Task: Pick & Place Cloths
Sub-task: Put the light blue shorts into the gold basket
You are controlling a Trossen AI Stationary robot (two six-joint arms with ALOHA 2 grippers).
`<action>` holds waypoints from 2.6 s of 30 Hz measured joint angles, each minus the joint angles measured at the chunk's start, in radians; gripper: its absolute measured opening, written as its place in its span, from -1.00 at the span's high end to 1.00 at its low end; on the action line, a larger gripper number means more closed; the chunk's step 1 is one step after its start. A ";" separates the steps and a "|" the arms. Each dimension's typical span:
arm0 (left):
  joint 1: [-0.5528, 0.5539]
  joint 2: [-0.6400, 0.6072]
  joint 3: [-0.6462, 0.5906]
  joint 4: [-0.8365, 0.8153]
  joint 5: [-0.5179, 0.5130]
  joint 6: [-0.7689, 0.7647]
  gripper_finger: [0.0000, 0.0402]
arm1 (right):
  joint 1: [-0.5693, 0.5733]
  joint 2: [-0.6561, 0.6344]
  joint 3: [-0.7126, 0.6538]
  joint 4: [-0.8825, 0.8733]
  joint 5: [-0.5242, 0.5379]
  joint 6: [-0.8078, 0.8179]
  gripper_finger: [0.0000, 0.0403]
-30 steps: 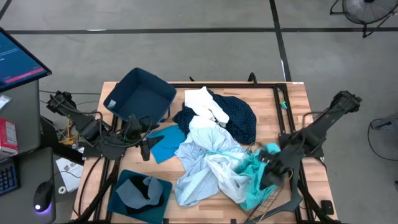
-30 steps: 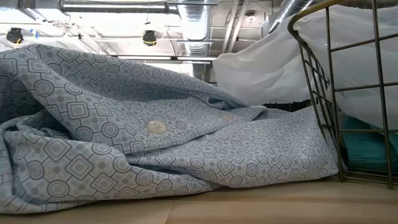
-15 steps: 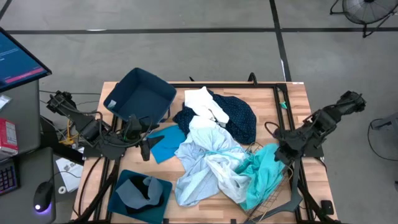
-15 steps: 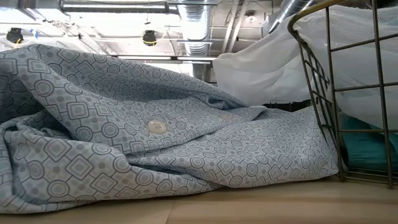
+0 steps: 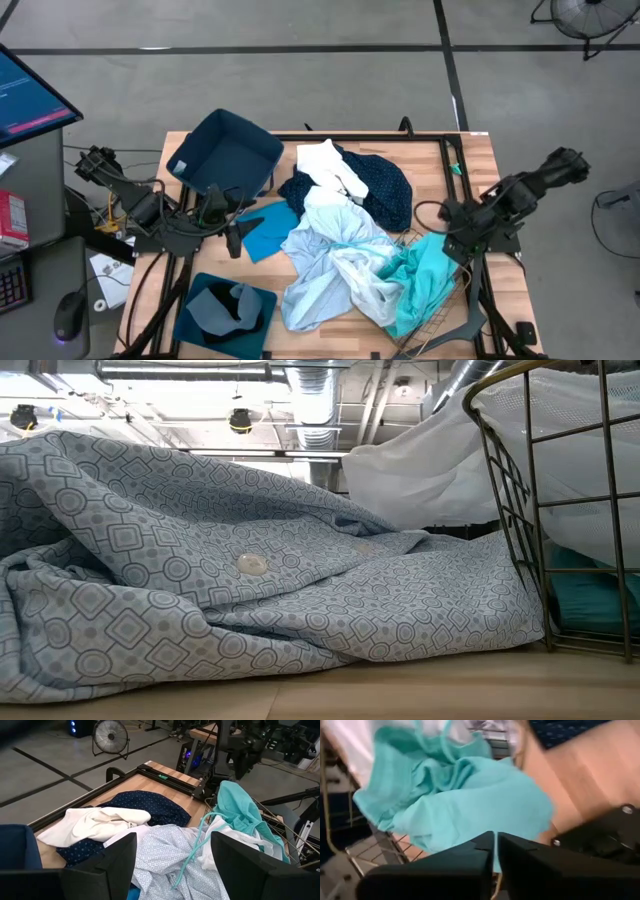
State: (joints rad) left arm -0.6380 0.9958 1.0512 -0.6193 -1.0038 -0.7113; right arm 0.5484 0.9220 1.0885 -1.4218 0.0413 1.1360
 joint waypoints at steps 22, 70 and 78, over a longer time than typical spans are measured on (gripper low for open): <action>0.000 0.000 0.000 -0.001 0.001 0.016 -0.18 | -0.002 0.050 -0.143 0.089 -0.016 0.003 -0.49; 0.045 0.000 0.000 0.000 0.002 0.025 -0.18 | 0.070 0.781 -0.115 0.650 -0.045 -0.171 0.71; 0.045 0.000 0.000 0.009 0.069 0.025 -0.18 | 0.050 0.532 -0.116 0.676 -0.046 -0.178 0.10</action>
State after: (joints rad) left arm -0.5930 0.9962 1.0512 -0.6102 -0.9349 -0.6865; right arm 0.5984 1.4541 0.9730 -0.7456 -0.0047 0.9584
